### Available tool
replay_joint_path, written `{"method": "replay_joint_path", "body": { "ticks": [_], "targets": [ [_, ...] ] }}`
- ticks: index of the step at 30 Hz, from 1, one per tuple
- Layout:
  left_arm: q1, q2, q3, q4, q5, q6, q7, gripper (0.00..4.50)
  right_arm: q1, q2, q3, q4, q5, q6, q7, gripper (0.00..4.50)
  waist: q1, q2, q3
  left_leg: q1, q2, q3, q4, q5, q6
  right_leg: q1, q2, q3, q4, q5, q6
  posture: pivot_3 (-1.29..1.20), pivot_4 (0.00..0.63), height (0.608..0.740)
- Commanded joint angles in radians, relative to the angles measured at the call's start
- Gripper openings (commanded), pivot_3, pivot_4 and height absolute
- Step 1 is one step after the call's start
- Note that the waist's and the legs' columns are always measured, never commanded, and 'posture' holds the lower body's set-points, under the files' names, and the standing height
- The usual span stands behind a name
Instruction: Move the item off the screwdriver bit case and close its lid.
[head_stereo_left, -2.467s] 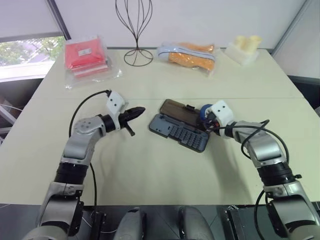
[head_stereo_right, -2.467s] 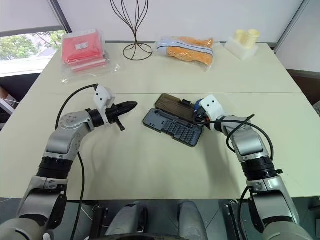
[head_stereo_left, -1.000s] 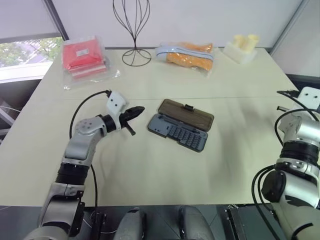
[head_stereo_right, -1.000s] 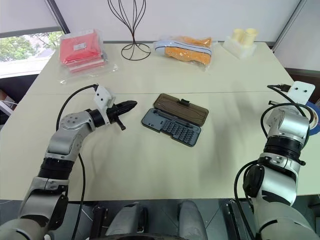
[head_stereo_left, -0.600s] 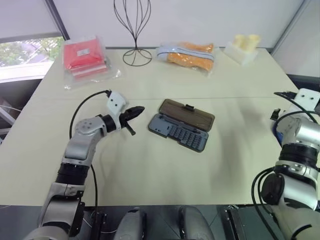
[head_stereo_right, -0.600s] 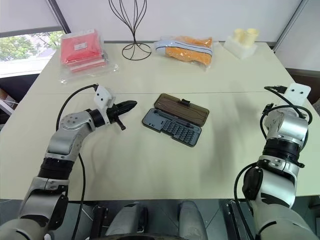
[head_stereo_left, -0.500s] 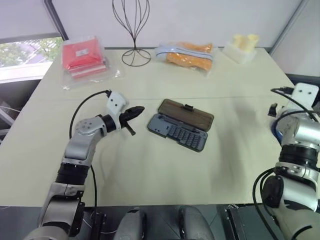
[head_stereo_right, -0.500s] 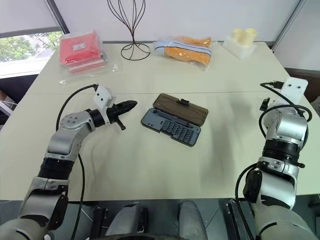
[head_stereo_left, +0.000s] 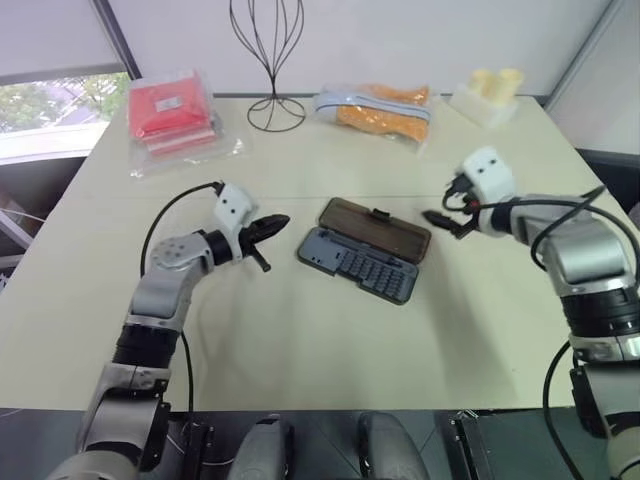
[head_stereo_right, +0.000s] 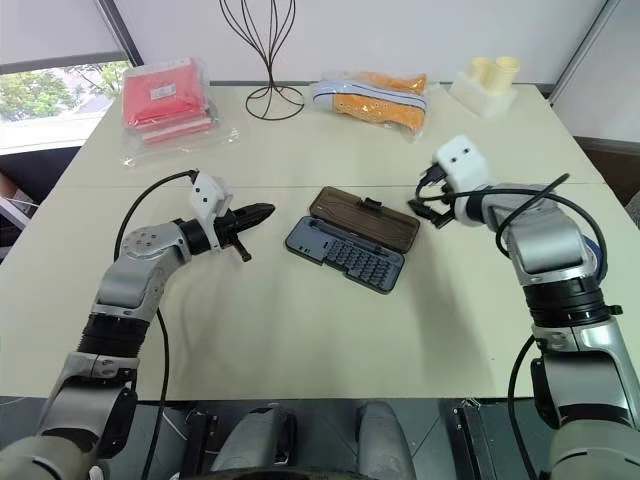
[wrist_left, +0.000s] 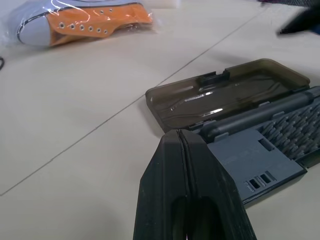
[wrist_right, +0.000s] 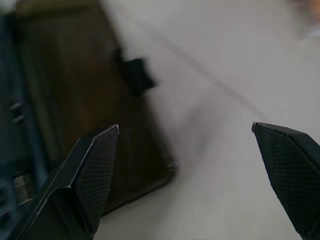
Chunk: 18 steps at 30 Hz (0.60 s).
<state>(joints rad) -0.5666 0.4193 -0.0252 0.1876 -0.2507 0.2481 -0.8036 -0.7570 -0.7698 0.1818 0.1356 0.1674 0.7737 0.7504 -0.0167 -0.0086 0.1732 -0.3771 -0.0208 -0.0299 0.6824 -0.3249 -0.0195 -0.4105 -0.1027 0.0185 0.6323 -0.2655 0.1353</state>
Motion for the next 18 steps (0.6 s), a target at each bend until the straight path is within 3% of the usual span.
{"method": "replay_joint_path", "body": {
  "ticks": [1,18],
  "targets": [
    [-0.022,-0.009,0.003,-0.014,-0.001,-0.027,0.002,0.0,-0.085,0.025,0.018,0.098,-0.034,-0.041,0.039,4.44,-0.001,0.0,0.0,0.0,0.0,0.0,0.0,0.0,0.0,0.0,0.0,0.0,0.0,0.0,0.0,0.0,0.15,0.74],
    [0.029,0.002,0.016,-0.086,-0.002,-0.003,0.034,0.0,-0.183,0.132,0.014,0.516,-0.158,-0.234,0.016,4.44,-0.001,0.0,0.0,-0.002,0.0,0.0,0.0,0.003,-0.006,-0.002,0.0,0.0,0.0,0.0,0.0,0.0,0.15,0.74]
  ]
}}
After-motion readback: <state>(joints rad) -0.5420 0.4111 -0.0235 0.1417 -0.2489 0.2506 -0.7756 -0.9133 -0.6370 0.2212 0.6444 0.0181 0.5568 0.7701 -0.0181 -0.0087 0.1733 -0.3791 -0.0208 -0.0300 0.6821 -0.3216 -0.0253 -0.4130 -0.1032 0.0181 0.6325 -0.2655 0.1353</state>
